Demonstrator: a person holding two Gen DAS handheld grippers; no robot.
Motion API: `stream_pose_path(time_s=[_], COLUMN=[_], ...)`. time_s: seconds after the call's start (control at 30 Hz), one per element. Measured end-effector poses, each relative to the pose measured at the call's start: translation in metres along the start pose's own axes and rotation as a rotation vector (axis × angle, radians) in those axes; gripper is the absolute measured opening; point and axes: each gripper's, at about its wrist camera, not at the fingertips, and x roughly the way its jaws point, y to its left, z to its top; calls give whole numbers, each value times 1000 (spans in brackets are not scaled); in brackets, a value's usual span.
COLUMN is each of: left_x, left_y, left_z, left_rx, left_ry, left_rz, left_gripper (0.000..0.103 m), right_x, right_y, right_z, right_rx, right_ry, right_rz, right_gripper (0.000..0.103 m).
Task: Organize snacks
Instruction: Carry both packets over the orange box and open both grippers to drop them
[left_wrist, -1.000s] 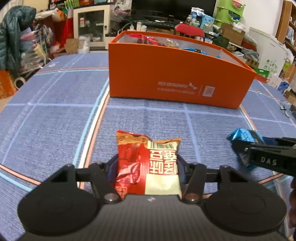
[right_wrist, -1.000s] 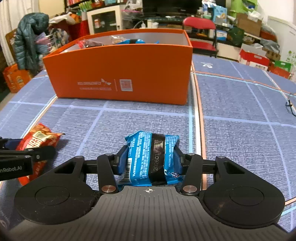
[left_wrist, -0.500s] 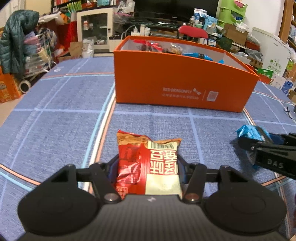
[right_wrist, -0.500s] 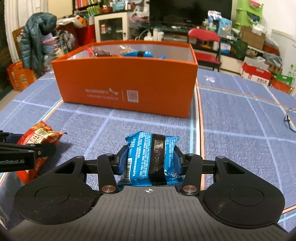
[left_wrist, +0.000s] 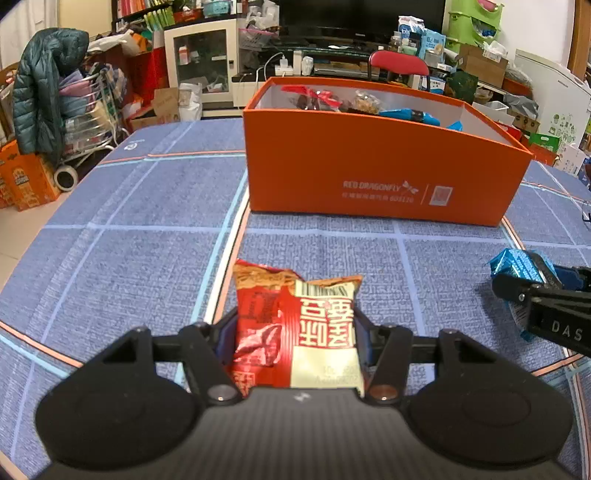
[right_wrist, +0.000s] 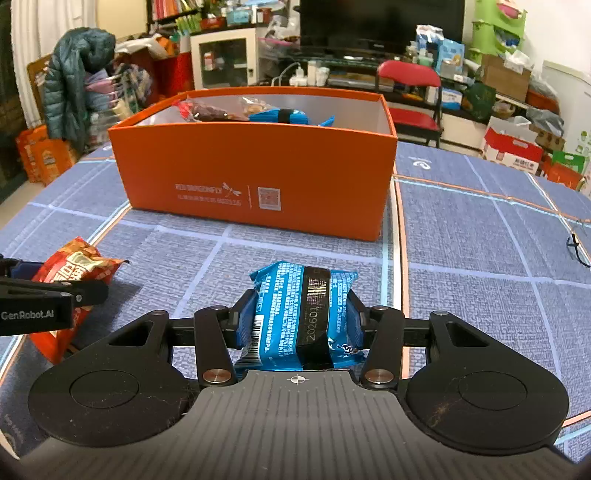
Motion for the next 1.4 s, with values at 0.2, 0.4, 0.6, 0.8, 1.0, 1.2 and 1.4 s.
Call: stream_pose_path(time_s=[0.2,0.4,0.6,0.8,1.0,1.2,1.4], left_x=[-4,-31,-42,1,52,70,17], left_y=[-2,3,10,-7,-25,-34,-29], left_z=[1,22,93,170,210,210,192], left_rx=[-4,-3,-5,8,26,74,73], left_ry=[-5,-83,-180,-208,-165,-123,-171], left_rz=[-6,-30,-54,-35,-21,25,25], left_gripper=[55,56,56,56,56,72,93], right_x=[-6,-33,-44,-4,51,64,-2], right_y=[2,-9,-24,-28,-30,-31,-33], right_z=[2,24,79,149,186,191,167], right_rx=[-4,50,51,17,16,30,79], right_ry=[-7,-82,-179,-180,-119,-91,-192], right_rz=[0,23,11,-2,-10,-25,2], right_gripper=[34,34,34,34,34,64,75])
